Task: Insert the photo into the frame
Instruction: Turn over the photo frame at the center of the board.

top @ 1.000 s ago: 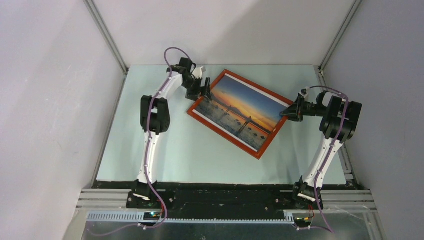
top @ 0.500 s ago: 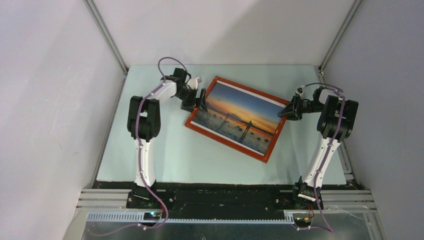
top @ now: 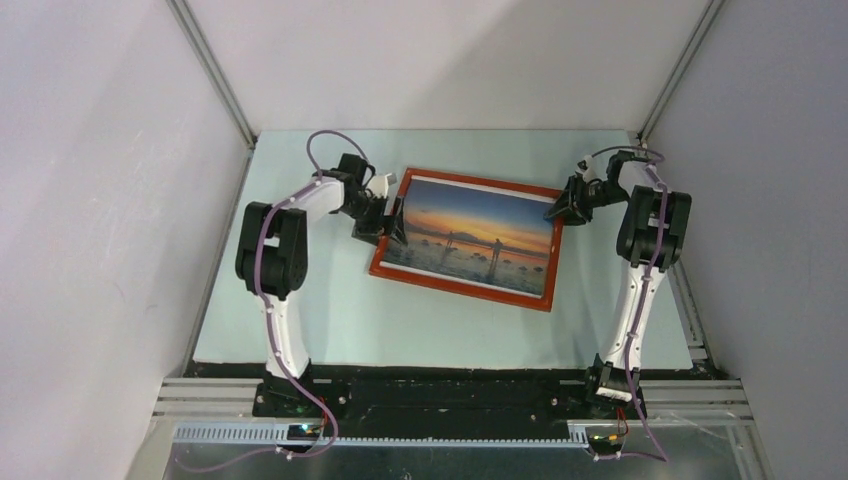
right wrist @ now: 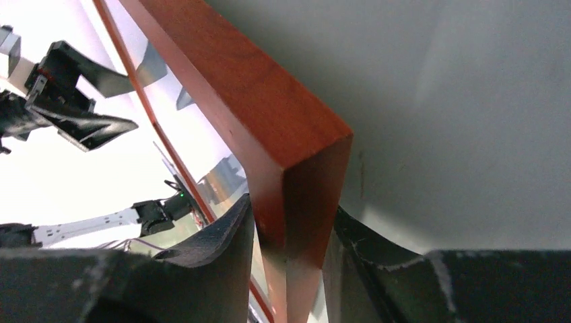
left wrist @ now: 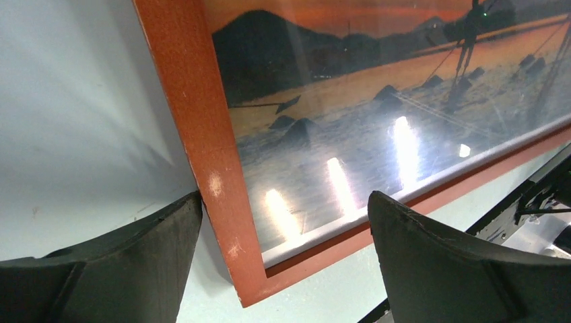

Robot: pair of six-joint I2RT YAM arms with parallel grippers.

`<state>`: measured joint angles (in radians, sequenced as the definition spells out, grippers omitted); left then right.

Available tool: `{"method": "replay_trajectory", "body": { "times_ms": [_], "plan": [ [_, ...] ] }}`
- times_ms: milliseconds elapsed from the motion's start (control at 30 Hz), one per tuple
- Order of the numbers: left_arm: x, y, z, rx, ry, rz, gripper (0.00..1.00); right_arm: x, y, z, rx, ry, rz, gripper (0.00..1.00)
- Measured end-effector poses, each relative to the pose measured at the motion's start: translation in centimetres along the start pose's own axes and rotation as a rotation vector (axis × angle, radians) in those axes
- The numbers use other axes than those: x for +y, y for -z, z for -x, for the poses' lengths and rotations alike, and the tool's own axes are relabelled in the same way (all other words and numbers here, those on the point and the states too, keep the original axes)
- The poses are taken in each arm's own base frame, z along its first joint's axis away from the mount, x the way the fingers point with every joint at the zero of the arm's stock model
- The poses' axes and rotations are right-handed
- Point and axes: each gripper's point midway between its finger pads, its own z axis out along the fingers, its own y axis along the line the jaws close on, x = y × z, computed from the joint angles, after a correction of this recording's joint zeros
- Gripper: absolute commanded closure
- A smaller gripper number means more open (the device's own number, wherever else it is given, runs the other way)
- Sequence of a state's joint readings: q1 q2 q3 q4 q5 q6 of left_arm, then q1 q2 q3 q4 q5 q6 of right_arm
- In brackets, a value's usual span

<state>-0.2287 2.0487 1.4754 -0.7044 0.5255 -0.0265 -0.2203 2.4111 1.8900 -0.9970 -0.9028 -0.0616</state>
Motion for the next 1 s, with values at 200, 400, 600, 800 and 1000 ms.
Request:
{"method": "replay_trajectory", "body": {
  "times_ms": [200, 400, 600, 800, 1000],
  "plan": [
    [-0.1, 0.2, -1.3, 0.007, 0.01, -0.001, 0.04, -0.2, -0.8, 1.4, 0.006, 0.006, -0.035, 0.52],
    [-0.3, 0.5, -2.5, 0.01, 0.028, -0.004, 0.04, 0.1, -0.8, 2.5, -0.007, 0.02, -0.062, 0.43],
    [-0.5, 0.6, -3.2, 0.01, 0.035, -0.011, 0.04, 0.3, -0.4, 3.3, -0.02, 0.022, -0.08, 0.34],
    [-0.6, 0.6, -3.4, 0.008, 0.035, -0.021, 0.04, 0.2, -0.1, 3.7, -0.028, 0.029, -0.102, 0.32],
    [-0.7, 0.6, -3.5, -0.004, 0.029, -0.032, 0.04, 0.0, 0.0, 3.9, -0.033, 0.031, -0.121, 0.31]
  ]
}}
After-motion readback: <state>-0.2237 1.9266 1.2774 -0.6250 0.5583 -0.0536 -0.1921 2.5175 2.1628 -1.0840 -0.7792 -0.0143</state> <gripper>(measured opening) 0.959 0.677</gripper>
